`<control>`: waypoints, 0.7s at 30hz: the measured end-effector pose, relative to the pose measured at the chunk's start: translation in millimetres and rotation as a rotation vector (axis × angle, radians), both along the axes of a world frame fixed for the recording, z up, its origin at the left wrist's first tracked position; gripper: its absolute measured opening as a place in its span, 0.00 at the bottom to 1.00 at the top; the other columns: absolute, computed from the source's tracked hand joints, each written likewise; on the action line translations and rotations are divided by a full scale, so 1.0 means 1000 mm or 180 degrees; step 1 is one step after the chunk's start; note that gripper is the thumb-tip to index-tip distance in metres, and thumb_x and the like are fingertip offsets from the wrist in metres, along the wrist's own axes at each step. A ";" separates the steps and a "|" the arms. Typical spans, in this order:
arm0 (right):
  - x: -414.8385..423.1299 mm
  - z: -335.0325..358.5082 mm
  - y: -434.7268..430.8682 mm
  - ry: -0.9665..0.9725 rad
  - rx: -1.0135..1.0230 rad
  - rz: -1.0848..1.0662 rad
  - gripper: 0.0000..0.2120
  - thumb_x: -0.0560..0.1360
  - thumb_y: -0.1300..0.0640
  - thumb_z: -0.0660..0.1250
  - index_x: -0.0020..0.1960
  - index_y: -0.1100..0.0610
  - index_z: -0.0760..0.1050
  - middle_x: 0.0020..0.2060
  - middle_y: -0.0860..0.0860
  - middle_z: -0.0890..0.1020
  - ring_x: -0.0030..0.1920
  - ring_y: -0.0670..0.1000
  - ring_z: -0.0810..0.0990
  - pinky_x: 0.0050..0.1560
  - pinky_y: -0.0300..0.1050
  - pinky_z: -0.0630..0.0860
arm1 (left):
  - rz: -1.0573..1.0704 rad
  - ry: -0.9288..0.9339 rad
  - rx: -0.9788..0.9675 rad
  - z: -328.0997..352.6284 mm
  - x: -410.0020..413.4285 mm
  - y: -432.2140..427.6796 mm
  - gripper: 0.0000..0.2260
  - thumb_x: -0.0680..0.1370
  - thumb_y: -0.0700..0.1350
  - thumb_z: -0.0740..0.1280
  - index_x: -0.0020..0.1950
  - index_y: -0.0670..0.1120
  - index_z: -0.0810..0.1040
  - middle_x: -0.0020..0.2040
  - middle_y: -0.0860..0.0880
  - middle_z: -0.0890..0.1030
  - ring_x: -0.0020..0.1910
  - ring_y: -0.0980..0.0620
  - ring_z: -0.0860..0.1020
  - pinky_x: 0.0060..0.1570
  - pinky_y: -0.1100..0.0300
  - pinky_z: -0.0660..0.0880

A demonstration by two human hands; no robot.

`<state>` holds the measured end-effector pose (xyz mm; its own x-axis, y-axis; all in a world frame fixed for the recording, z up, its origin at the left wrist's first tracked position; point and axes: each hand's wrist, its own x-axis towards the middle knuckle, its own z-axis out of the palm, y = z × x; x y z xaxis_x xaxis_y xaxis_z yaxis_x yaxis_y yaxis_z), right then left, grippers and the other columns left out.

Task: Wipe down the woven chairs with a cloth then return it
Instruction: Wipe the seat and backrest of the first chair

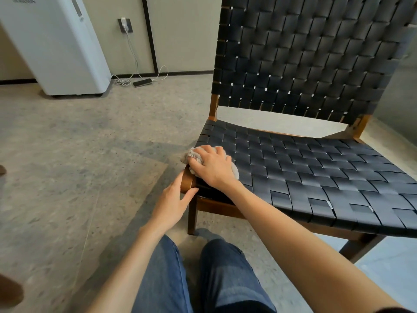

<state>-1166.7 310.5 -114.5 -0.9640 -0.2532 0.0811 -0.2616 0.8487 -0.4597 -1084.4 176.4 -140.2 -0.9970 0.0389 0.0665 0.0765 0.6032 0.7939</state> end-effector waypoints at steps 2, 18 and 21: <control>-0.004 0.001 0.000 -0.0049 0.0004 -0.0181 0.20 0.80 0.41 0.52 0.68 0.45 0.69 0.69 0.47 0.69 0.68 0.56 0.62 0.65 0.60 0.59 | 0.0024 -0.0063 -0.0021 0.001 0.001 0.002 0.28 0.79 0.51 0.62 0.77 0.52 0.55 0.72 0.51 0.68 0.70 0.51 0.67 0.62 0.64 0.62; 0.075 -0.004 0.181 -0.0167 0.1140 -0.1694 0.19 0.79 0.42 0.57 0.68 0.45 0.70 0.67 0.50 0.71 0.66 0.59 0.65 0.61 0.57 0.64 | -0.0121 -0.0187 0.0386 0.000 0.004 0.005 0.23 0.81 0.48 0.60 0.74 0.58 0.59 0.74 0.51 0.64 0.71 0.49 0.65 0.62 0.60 0.65; 0.087 -0.002 0.171 -0.0022 0.1058 -0.1696 0.17 0.78 0.43 0.57 0.65 0.46 0.71 0.66 0.50 0.72 0.64 0.59 0.65 0.59 0.56 0.65 | -0.0089 -0.0156 0.0380 0.001 0.004 0.005 0.22 0.81 0.48 0.60 0.74 0.57 0.60 0.73 0.50 0.65 0.70 0.49 0.66 0.61 0.61 0.64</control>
<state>-1080.1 482.0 -116.7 -0.9650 0.2517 0.0741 0.2389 0.9596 -0.1490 -1080.2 181.4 -139.3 -0.9978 0.0613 0.0237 0.0513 0.5023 0.8632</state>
